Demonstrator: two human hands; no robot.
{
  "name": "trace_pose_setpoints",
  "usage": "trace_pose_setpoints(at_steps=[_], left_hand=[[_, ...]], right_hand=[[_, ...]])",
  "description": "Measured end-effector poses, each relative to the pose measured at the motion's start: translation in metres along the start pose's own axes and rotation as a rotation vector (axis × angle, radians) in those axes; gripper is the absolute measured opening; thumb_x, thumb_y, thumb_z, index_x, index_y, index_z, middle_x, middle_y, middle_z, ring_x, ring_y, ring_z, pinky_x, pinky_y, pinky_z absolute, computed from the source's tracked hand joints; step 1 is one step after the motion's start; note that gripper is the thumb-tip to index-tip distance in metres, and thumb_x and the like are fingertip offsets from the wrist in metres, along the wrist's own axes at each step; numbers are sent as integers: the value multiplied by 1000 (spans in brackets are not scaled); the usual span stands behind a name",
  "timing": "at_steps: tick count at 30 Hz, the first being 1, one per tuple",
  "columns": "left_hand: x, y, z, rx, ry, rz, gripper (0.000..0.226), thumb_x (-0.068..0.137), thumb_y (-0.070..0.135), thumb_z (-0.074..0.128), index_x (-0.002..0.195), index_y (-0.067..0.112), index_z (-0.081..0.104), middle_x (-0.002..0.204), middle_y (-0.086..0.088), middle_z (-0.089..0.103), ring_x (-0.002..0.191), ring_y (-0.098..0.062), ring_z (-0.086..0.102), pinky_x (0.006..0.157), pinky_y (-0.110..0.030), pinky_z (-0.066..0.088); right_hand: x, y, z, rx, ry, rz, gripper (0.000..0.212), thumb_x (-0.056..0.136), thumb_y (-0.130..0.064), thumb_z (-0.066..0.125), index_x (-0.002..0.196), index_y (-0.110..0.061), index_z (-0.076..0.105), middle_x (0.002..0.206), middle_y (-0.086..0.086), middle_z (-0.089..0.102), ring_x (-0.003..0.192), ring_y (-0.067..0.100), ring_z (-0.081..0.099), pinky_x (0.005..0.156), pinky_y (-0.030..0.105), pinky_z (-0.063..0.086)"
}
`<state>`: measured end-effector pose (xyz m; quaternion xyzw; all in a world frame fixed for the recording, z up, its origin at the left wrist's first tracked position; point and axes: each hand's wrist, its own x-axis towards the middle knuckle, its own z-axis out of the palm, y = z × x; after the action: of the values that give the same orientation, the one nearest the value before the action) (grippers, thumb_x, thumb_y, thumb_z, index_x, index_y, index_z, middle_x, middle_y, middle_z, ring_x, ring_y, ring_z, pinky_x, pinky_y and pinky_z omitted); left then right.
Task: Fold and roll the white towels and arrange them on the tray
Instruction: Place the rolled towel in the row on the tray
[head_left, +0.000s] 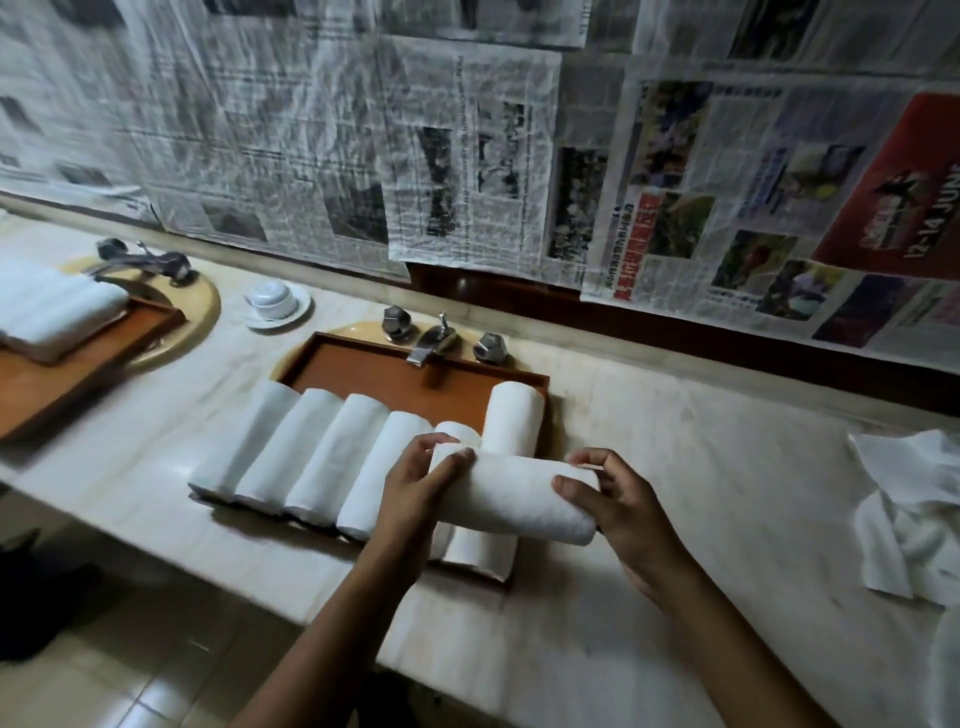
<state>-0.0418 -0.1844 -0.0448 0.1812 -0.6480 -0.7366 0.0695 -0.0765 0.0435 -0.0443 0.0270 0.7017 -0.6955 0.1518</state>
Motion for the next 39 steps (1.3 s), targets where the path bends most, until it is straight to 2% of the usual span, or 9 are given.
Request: trace_pose_setpoints(at_steps=[3,7,11,15,18,24,32,37,39], left_hand=[[39,10,-38,43,-6,24,24,79,33,74,95,16,72,101,-7,74,105,-27,67,92,-44,52],[84,21,-90,41,22,12,8,90,20,73,91,12,72,93,-5,74,90,-16,67,78,-28,52],[139,43,-144,23,44,9,30,80,34,76,97,10,71,98,-10,75,92,-19,69,78,-32,54],[194,62,-186,68,24,35,25,87,33,72,106,16,71,106,-6,75,101,-26,70,85,-45,57],[236,66,-210,104,33,-13,12,93,29,72,93,17,72,95,-1,76,92,-22,71,73,-40,57],[303,54,-251,284,-51,-117,32,93,52,63,100,20,64,103,-2,64,90,-23,60,65,-35,48],[336,23,-274,847,-223,-62,21,97,42,61,109,27,69,99,2,66,97,-21,63,69,-29,46],[340,15,-273,995,-234,84,23,94,45,69,104,26,77,94,1,70,89,-19,61,74,-29,40],[340,18,-277,961,-257,59,25,94,46,68,104,26,77,93,2,70,90,-20,64,76,-31,47]], right_hand=[[22,-4,45,-30,36,-22,24,85,-21,82,106,-20,71,100,2,76,92,17,71,74,30,57],[55,-10,112,-70,93,-58,17,85,-35,81,100,-28,74,104,-8,74,101,20,68,84,35,55],[89,-32,172,-154,68,-150,31,82,-57,79,104,-37,73,105,-7,71,100,18,65,83,31,53],[132,-48,216,-128,-49,-97,41,76,-45,85,114,-41,71,115,-4,72,107,17,69,87,39,61],[169,-47,248,-118,18,-86,39,73,-47,86,109,-41,72,115,4,73,109,26,69,92,48,59],[240,-25,290,-231,62,-26,49,65,-65,79,103,-38,66,117,-1,71,111,16,66,102,47,54],[274,2,309,-611,95,122,38,95,-54,64,109,-20,68,109,-3,67,100,15,61,78,28,43],[272,15,307,-883,59,180,56,102,-60,47,70,-16,59,76,5,67,85,29,66,67,33,41],[271,14,306,-901,33,148,47,101,-61,48,87,-21,70,95,4,72,103,31,67,77,32,46]])
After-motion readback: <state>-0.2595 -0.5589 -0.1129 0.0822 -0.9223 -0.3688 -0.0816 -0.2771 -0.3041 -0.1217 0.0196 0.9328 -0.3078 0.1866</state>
